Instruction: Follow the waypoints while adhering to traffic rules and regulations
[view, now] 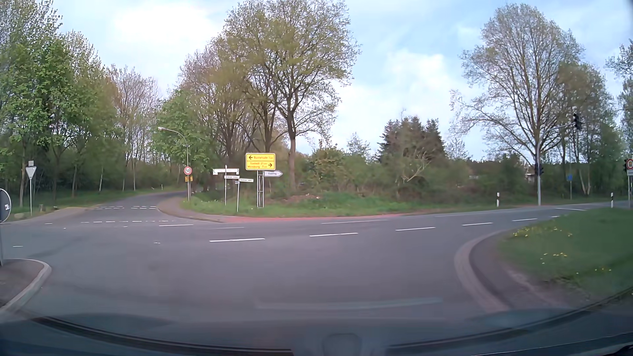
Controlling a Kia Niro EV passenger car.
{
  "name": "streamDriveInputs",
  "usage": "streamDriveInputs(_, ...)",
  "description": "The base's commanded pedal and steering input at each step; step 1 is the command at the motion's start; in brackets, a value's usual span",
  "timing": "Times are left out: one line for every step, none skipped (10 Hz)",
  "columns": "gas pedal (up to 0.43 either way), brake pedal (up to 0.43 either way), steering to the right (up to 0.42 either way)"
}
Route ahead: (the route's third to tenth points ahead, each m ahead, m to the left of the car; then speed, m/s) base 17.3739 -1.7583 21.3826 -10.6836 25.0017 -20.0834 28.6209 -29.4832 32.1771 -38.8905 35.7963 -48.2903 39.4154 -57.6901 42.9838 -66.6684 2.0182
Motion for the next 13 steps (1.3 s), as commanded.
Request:
streamDriveInputs(0.028,0.000,0.130)
streamDriveInputs(0.028,0.000,0.130)
streamDriveInputs(0.020,0.000,0.130)
streamDriveInputs(0.008,0.000,0.129)
streamDriveInputs(0.000,0.000,0.127)
streamDriveInputs(0.000,0.000,0.124)
streamDriveInputs(0.000,0.000,0.121)
streamDriveInputs(0.000,0.000,0.120)
streamDriveInputs(0.000,0.000,0.120)
streamDriveInputs(0.000,0.000,0.119)
streamDriveInputs(0.000,0.000,0.119)
streamDriveInputs(0.000,0.000,0.121)
streamDriveInputs(0.000,0.000,0.122)
